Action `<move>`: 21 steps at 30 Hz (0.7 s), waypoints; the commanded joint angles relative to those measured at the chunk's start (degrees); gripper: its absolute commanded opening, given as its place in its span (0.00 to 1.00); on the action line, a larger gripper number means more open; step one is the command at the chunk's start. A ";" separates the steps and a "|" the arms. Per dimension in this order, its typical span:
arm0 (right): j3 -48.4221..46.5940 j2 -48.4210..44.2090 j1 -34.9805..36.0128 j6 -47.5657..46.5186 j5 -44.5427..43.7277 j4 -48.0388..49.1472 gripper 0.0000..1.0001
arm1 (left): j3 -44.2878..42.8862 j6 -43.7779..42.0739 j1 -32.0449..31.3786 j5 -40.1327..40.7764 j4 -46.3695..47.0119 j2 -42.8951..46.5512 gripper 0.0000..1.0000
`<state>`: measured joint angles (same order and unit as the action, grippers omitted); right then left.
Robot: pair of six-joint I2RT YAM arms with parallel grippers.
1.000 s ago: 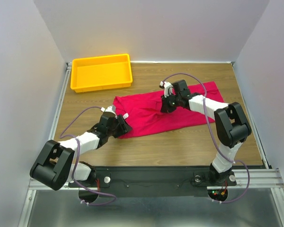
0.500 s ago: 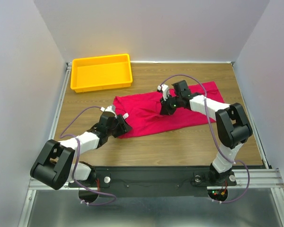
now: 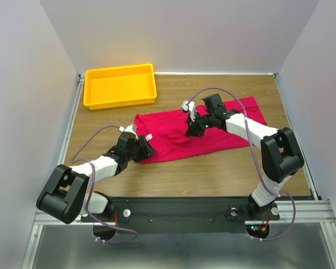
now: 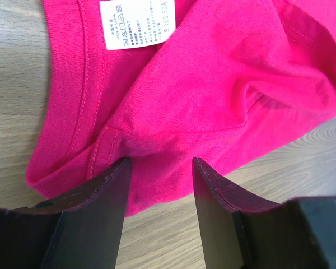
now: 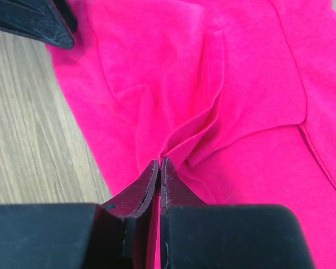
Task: Fold and stack the t-shirts
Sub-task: Fold the tshirt
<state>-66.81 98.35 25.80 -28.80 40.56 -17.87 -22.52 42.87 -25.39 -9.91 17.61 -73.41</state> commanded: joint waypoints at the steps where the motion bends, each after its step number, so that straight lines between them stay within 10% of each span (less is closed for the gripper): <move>1: -0.78 0.44 0.74 -2.40 -4.06 -1.55 0.01 | -0.77 -1.48 0.25 0.95 -1.35 -0.77 0.59; 14: 7.04 -1.05 0.74 -2.76 -6.19 -4.02 0.03 | -1.03 -2.09 0.34 0.42 -1.17 -1.74 0.59; 21: -1.56 -0.79 0.74 2.07 -7.95 -3.93 0.50 | -1.21 -2.18 0.43 0.24 -1.17 -1.83 0.59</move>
<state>-61.69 98.41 26.33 -29.36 33.15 -23.53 -22.65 42.35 -25.39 -10.39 18.48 -74.11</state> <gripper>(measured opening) 0.464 0.589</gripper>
